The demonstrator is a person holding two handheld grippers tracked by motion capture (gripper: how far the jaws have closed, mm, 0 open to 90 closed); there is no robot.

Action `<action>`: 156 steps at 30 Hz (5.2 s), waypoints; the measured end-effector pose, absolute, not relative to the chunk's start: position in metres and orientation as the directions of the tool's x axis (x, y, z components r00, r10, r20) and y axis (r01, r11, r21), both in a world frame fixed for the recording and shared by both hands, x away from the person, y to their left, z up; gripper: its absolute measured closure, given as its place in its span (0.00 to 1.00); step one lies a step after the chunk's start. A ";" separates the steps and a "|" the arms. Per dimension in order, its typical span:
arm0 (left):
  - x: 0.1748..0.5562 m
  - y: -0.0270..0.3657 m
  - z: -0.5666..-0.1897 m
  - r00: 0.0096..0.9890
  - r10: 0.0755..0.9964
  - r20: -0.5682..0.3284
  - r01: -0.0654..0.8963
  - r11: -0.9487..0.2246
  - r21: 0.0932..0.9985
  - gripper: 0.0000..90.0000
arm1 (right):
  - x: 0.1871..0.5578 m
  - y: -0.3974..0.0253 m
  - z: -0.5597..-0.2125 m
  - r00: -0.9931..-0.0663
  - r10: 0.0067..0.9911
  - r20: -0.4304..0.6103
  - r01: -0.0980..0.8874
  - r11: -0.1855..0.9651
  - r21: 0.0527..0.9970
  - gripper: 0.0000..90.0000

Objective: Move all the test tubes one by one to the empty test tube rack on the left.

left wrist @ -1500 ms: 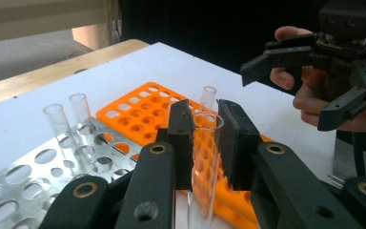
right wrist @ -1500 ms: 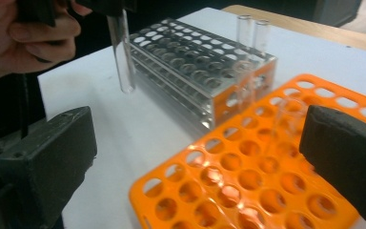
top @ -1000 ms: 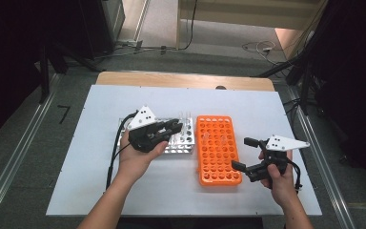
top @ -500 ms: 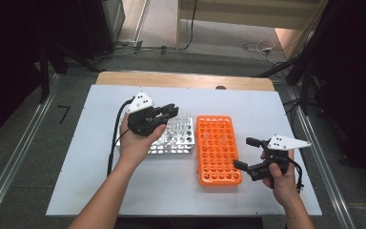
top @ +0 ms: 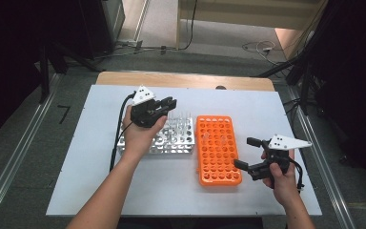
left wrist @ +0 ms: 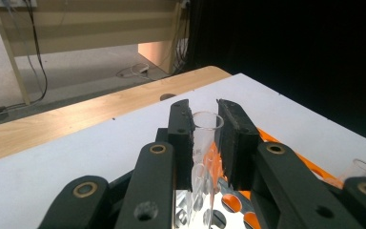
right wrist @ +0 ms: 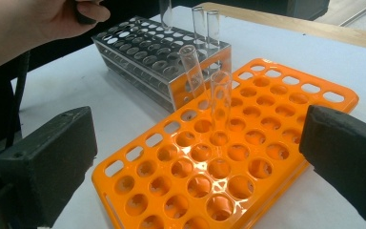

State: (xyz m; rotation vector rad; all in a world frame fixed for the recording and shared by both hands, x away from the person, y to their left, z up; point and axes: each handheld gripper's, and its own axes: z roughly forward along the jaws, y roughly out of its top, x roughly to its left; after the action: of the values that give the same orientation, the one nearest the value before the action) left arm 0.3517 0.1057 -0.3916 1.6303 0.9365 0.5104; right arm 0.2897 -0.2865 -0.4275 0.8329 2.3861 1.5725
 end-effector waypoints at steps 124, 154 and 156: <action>0.267 0.133 -0.431 0.643 0.726 -0.243 0.388 -0.035 0.921 0.01 | 0.330 -0.260 -0.433 -0.812 0.563 0.153 0.382 0.314 0.869 0.03; 0.258 0.116 -0.434 0.696 0.679 -0.231 0.376 -0.071 0.924 0.00 | 0.330 -0.237 -0.468 -0.795 0.596 0.114 0.426 0.415 0.804 0.68; 0.258 0.115 -0.434 0.699 0.676 -0.234 0.376 -0.068 0.924 0.00 | 0.329 -0.236 -0.470 -0.796 0.595 0.110 0.424 0.419 0.803 0.68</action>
State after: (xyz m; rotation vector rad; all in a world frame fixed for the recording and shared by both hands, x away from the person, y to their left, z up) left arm 0.2579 0.1151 -0.4343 1.6839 0.8563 0.3044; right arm 0.3294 -0.2364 -0.4699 0.9023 2.4798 1.3174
